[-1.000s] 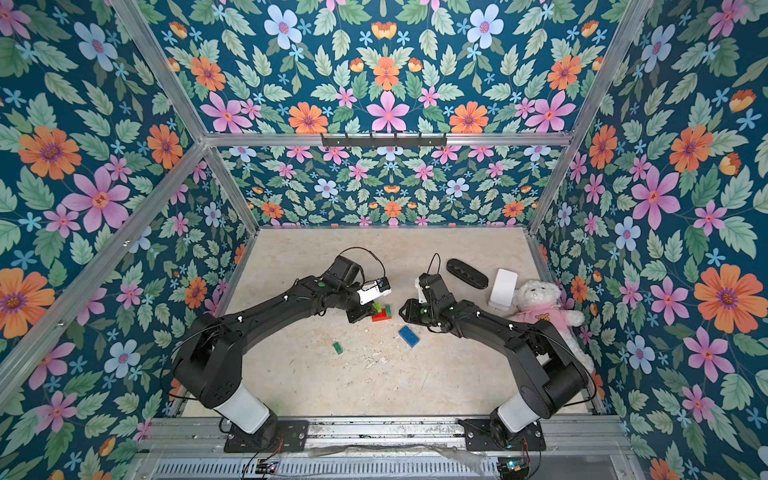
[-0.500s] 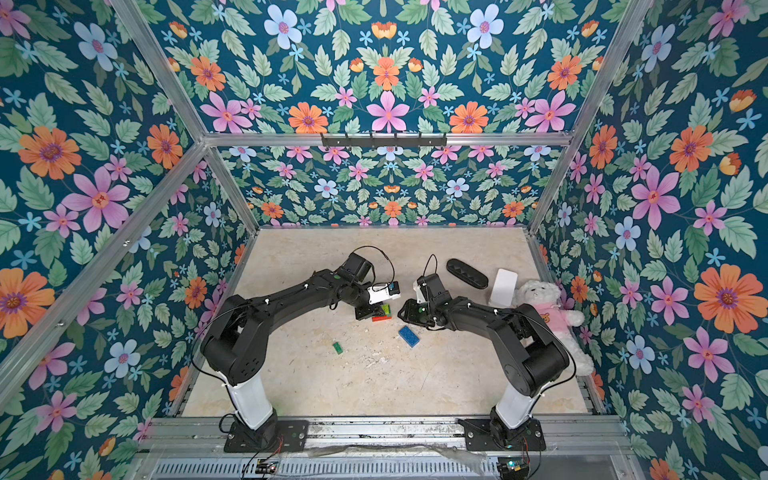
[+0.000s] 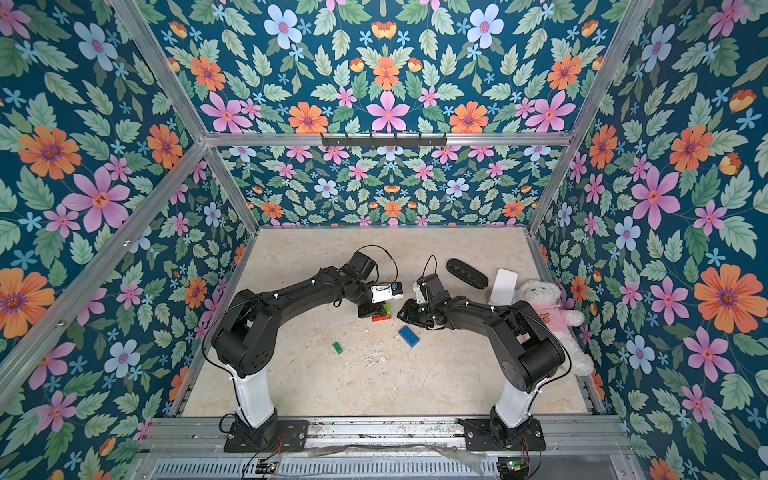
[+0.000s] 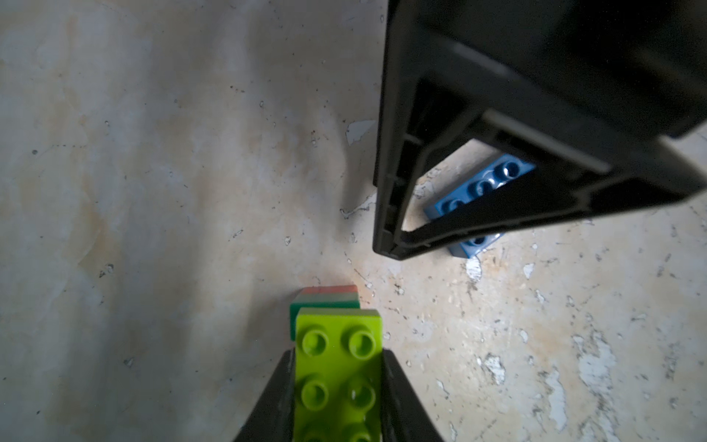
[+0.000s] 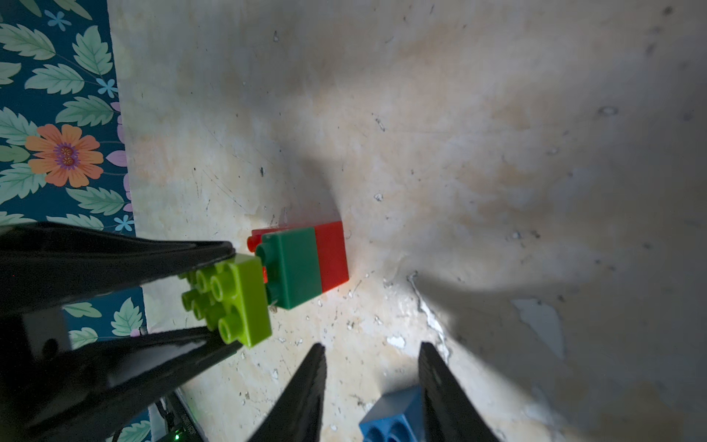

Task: Assemble the number 5 with lego
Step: Assemble the lego brick with the lego brick.

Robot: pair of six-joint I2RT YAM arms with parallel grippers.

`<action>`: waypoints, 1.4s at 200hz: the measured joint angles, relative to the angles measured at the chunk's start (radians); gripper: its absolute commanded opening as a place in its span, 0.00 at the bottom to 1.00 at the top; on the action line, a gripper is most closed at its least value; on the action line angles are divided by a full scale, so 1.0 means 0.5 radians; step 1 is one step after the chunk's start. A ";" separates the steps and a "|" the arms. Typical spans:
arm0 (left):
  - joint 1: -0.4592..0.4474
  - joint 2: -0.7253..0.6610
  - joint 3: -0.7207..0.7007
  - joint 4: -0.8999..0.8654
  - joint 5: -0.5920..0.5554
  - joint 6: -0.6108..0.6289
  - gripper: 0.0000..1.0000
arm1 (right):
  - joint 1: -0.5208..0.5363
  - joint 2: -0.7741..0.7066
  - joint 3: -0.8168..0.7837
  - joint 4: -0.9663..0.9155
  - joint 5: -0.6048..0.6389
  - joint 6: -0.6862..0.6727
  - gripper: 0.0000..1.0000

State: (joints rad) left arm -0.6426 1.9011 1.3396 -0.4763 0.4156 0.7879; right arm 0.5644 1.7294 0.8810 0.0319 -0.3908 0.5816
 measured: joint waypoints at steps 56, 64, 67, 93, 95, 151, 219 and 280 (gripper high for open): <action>0.037 0.016 0.004 0.022 0.002 -0.001 0.04 | -0.002 0.008 0.000 0.000 0.000 0.001 0.42; 0.046 0.016 0.005 0.027 0.003 -0.002 0.04 | -0.002 0.008 0.000 -0.001 0.000 0.001 0.42; 0.048 0.017 0.005 0.030 0.004 -0.002 0.04 | -0.002 0.008 0.000 -0.001 0.000 0.001 0.42; 0.061 0.031 0.019 0.052 0.031 -0.008 0.04 | -0.002 0.008 0.000 -0.001 0.000 0.001 0.42; 0.061 0.032 0.020 0.053 0.032 -0.008 0.04 | -0.002 0.008 0.000 -0.001 0.000 0.001 0.42; 0.066 0.063 0.043 0.055 0.076 -0.034 0.03 | -0.002 0.008 0.014 -0.019 0.001 0.000 0.42; 0.064 0.022 -0.024 0.066 0.049 -0.112 0.02 | -0.008 0.008 0.044 -0.030 0.008 -0.005 0.42; 0.063 0.012 -0.046 0.088 0.011 -0.175 0.02 | -0.021 0.015 0.110 -0.011 -0.033 -0.006 0.43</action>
State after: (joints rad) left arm -0.6109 1.9072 1.3167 -0.4324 0.4210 0.7006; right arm 0.5537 1.7370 0.9360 0.0261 -0.4072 0.5785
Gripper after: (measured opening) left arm 0.339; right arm 0.420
